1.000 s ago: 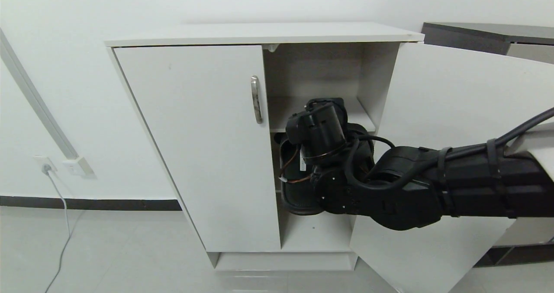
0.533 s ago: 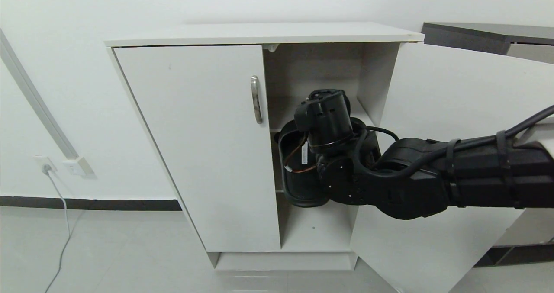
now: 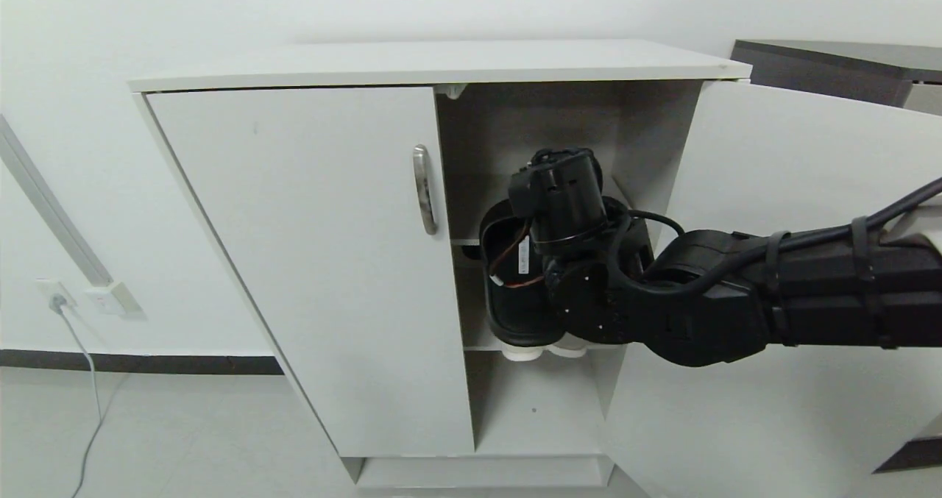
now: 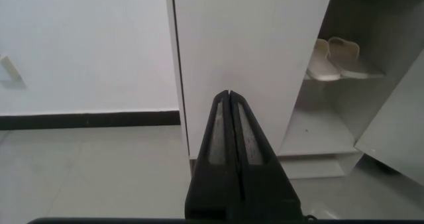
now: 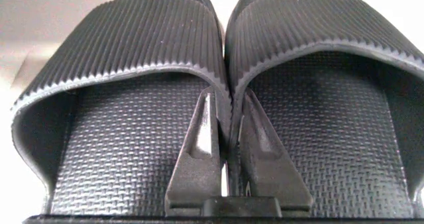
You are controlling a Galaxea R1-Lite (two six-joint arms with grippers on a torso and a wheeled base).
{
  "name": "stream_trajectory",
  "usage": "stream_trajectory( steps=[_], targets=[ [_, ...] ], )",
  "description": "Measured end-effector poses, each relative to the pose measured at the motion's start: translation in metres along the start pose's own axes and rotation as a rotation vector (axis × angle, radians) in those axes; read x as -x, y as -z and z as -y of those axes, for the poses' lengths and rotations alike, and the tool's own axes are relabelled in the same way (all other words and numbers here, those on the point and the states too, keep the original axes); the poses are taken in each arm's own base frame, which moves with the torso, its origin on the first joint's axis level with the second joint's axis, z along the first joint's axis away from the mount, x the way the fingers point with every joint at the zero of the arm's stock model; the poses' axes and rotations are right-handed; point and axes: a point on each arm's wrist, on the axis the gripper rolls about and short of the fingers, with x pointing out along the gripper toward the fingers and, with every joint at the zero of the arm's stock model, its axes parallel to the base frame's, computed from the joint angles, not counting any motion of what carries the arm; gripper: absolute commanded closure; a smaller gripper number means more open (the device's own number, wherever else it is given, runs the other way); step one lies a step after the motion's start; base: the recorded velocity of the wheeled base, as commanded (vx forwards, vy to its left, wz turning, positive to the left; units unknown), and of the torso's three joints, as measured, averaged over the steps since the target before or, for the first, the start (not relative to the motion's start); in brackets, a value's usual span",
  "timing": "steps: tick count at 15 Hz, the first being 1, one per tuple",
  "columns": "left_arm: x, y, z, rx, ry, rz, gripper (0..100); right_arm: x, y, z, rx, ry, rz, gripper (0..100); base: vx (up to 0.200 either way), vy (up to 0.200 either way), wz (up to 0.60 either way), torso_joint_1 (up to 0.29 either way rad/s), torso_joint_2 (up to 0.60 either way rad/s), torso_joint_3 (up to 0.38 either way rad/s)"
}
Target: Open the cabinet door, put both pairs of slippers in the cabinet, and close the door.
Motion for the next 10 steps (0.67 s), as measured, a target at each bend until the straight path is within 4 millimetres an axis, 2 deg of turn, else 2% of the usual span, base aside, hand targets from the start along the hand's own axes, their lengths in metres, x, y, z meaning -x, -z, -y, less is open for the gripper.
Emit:
stream_trajectory(
  steps=[2,7,10],
  targets=[
    [0.0,0.0002,0.0,0.0,0.001,-0.002,100,0.0002,0.0004,-0.0002,0.0,-0.001,-0.001,100,0.2,0.0,0.0,0.005,0.0,0.002],
    [0.0,0.0,0.0,0.0,0.0,0.0,100,-0.0003,-0.0013,-0.0014,-0.016,-0.027,0.0,100,0.0,0.0,0.0,0.0,0.0,0.0],
    [0.0,0.0,0.0,0.0,0.0,0.0,100,-0.0077,-0.0077,0.0021,-0.033,-0.046,0.001,100,0.0,0.0,0.0,0.0,0.0,0.0]
  ],
)
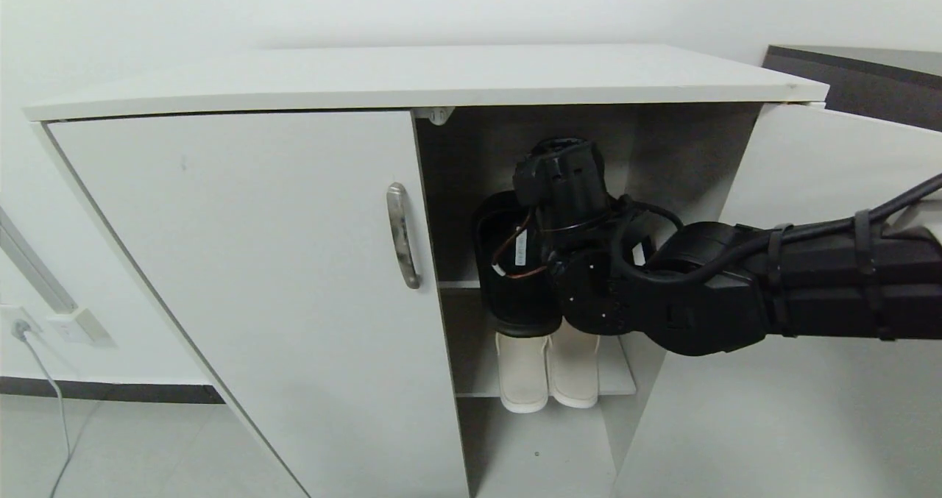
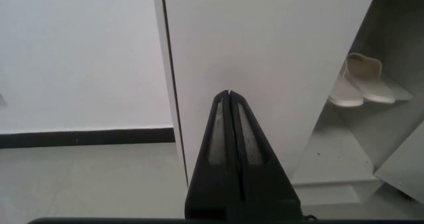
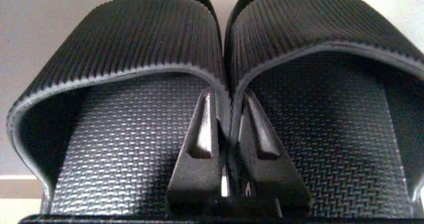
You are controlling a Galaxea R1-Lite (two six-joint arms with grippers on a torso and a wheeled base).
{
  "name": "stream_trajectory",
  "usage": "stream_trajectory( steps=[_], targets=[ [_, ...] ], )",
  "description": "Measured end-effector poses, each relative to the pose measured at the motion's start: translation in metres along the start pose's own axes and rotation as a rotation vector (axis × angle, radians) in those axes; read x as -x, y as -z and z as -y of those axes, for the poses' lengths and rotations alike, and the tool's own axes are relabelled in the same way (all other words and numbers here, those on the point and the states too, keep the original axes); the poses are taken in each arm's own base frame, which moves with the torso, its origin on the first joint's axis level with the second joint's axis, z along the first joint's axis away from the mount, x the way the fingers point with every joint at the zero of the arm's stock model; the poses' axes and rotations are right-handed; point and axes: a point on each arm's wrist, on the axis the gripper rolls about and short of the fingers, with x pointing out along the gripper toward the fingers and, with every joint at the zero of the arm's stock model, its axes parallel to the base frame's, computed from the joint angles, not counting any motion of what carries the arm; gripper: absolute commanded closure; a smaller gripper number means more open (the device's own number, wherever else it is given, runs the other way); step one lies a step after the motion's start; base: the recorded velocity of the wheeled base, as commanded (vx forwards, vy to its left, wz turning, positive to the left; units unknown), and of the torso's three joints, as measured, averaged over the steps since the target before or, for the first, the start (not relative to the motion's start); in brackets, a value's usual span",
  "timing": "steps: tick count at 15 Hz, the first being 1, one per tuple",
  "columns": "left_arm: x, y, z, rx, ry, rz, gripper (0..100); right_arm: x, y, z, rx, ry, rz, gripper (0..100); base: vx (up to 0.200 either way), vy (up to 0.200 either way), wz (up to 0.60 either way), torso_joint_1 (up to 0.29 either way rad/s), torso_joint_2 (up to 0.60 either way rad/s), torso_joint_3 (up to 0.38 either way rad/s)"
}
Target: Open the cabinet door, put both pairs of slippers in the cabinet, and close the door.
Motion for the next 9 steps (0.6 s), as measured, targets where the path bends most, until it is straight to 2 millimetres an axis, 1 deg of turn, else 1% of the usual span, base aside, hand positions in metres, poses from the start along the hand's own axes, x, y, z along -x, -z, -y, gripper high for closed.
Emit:
stream_trajectory(
  steps=[4,7,9],
  targets=[
    [0.0,0.0,0.0,0.0,-0.001,0.0,100,-0.023,-0.004,0.004,-0.016,0.023,0.009,100,0.0,0.0,0.0,0.0,0.0,0.0],
    [0.0,0.0,0.0,0.0,0.0,0.0,100,-0.046,-0.011,0.006,-0.008,0.04,0.024,100,0.0,0.0,0.0,0.0,0.0,0.0],
    [0.0,0.0,0.0,0.0,-0.001,0.0,100,-0.057,-0.013,0.008,0.002,0.055,0.009,100,0.0,0.0,0.0,0.0,0.0,0.0]
  ],
)
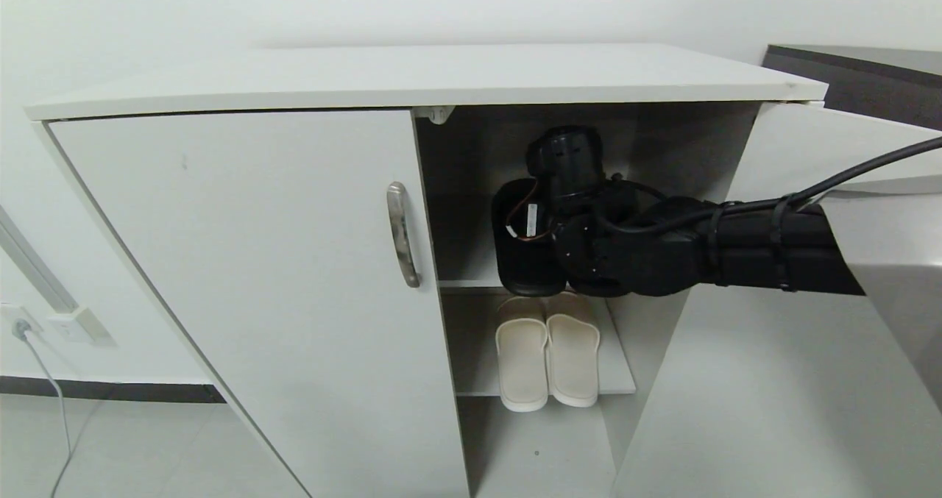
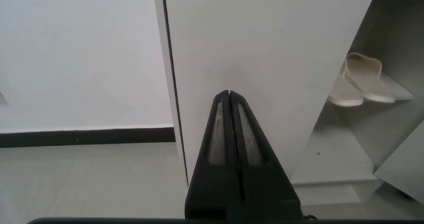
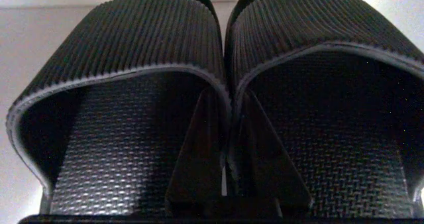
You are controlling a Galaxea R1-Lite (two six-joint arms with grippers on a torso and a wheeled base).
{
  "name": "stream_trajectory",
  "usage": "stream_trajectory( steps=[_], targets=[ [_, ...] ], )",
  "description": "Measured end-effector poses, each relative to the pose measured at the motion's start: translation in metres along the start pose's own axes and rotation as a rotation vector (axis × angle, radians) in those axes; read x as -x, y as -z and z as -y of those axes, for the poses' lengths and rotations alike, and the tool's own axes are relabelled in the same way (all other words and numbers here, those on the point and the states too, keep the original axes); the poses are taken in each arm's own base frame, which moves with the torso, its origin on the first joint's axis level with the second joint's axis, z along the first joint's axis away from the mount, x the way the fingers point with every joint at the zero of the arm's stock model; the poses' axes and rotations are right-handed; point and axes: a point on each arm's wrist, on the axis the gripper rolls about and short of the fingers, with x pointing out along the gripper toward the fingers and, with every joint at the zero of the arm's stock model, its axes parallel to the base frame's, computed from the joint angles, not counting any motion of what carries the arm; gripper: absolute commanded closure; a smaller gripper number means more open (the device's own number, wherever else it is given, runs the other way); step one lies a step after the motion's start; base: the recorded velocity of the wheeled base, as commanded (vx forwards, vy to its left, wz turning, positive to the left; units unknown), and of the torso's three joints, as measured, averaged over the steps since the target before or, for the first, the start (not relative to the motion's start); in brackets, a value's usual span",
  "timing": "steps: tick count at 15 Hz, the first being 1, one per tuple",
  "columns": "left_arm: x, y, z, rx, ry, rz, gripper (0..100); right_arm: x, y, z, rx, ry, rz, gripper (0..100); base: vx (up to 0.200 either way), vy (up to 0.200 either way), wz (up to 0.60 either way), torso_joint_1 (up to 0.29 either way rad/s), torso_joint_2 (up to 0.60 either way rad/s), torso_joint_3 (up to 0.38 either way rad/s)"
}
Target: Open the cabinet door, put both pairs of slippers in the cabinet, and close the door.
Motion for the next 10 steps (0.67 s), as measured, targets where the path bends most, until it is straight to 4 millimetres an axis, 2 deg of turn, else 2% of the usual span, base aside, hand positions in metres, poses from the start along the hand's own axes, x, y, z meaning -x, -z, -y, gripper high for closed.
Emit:
stream_trajectory(
  steps=[6,7,10],
  targets=[
    [0.0,0.0,0.0,0.001,0.0,0.0,100,-0.022,-0.002,-0.003,-0.005,0.012,-0.004,100,0.0,0.0,0.0,0.0,0.0,0.0],
    [0.0,0.0,0.0,0.001,0.0,0.0,100,-0.023,-0.001,-0.004,-0.004,0.011,-0.005,0,0.0,0.0,0.0,0.0,0.0,0.0],
    [0.0,0.0,0.0,0.001,0.0,0.0,100,-0.025,0.002,-0.004,-0.001,0.014,-0.008,0,0.0,0.0,0.0,0.0,0.0,0.0]
  ],
)
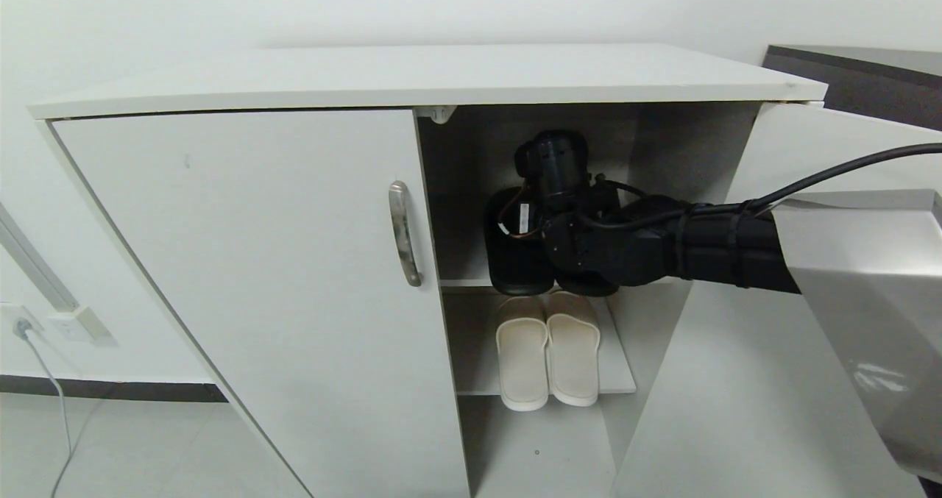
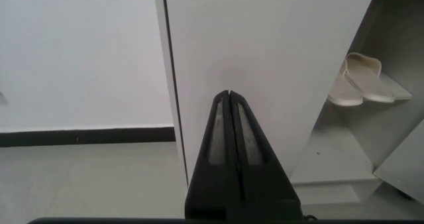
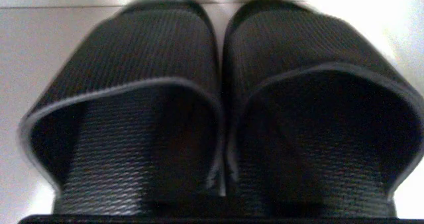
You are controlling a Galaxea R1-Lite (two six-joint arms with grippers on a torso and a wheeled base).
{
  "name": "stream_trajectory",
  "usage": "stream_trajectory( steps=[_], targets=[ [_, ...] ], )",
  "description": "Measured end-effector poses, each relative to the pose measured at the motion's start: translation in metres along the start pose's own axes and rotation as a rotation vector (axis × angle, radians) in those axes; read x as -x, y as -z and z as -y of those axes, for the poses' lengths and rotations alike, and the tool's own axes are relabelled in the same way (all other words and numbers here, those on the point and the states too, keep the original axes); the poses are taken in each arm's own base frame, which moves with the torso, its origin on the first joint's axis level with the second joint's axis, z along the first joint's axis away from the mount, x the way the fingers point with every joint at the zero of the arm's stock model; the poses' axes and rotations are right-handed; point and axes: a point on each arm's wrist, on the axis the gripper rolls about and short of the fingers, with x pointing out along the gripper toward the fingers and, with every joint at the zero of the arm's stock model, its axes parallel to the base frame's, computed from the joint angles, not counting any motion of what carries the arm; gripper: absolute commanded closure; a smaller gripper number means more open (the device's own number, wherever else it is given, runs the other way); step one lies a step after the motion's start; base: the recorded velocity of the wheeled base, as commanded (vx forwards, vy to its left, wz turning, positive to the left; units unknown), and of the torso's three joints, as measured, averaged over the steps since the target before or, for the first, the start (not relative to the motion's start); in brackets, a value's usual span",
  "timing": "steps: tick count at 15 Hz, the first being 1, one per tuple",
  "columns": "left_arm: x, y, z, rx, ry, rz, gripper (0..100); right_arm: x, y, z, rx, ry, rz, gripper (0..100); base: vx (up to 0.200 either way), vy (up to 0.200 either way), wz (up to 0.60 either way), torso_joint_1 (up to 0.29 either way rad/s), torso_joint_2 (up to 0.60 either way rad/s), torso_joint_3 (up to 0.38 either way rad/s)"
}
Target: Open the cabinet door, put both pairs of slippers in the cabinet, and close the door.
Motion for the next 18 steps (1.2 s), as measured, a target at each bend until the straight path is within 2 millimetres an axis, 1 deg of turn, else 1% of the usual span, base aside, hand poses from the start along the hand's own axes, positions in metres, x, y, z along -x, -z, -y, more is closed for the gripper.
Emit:
stream_trajectory(
  steps=[4,6,8,13,15,18],
  targets=[
    [0.0,0.0,0.0,0.0,0.001,0.0,100,0.003,0.003,0.0,0.008,-0.001,-0.012,0,0.0,0.0,0.0,0.0,0.0,0.0],
    [0.0,0.0,0.0,0.0,0.001,0.0,100,0.011,0.005,0.001,0.014,-0.003,-0.025,0,0.0,0.0,0.0,0.0,0.0,0.0],
    [0.0,0.0,0.0,0.0,0.001,0.0,100,0.025,0.008,0.003,0.02,-0.015,-0.041,0,0.0,0.0,0.0,0.0,0.0,0.0],
    [0.0,0.0,0.0,0.0,0.001,0.0,100,0.072,0.001,0.013,0.031,-0.051,-0.043,0,0.0,0.0,0.0,0.0,0.0,0.0],
    [0.0,0.0,0.0,0.0,0.001,0.0,100,0.096,0.0,0.021,0.039,-0.074,-0.043,0,0.0,0.0,0.0,0.0,0.0,0.0],
    [0.0,0.0,0.0,0.0,0.001,0.0,100,0.138,0.009,0.038,0.063,-0.141,-0.054,0,0.0,0.0,0.0,0.0,0.0,0.0]
  ],
)
